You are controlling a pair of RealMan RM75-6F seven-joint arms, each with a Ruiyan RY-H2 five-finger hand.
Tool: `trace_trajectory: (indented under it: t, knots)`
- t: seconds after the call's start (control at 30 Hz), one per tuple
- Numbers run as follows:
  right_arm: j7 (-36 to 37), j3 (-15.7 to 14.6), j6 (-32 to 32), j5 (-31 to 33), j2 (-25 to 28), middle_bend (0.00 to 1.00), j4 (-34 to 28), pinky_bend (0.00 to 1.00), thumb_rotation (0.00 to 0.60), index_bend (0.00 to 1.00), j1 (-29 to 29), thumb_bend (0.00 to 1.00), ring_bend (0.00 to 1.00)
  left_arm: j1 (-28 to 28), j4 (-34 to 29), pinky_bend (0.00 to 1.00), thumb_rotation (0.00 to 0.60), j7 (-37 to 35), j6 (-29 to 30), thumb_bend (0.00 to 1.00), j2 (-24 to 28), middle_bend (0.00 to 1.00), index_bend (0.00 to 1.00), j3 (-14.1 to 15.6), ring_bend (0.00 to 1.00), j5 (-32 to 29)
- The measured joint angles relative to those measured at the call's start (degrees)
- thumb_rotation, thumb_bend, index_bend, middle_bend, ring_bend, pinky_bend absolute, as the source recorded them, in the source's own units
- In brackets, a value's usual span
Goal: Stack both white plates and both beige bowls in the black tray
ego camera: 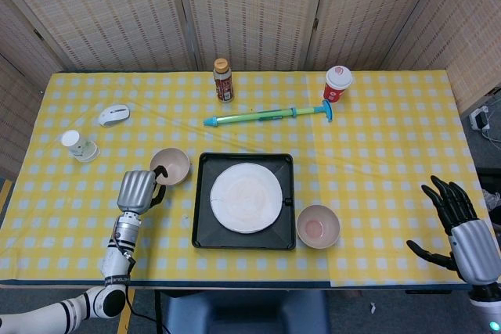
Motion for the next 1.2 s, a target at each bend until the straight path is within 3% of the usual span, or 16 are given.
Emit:
trace_trajectory:
  t: [0.6, 1.2]
  knots:
    - [-0.5, 0.2, -1.0, 1.0, -0.1, 0.00, 0.2, 0.00, 0.600, 0.00, 0.5, 0.18, 0.00, -2.0, 4.6, 1.00, 0.600, -2.4, -2.9, 0.44, -0.6, 1.00, 0.41, 1.8, 1.00, -2.8]
    - [-0.6, -1.0, -3.8, 0.7, 0.7, 0.00, 0.7, 0.00, 0.600, 0.00, 1.4, 0.18, 0.00, -3.4, 13.2, 1.00, 0.600, -6.3, -2.8, 0.44, -4.5, 1.00, 0.57, 2.9, 1.00, -1.2]
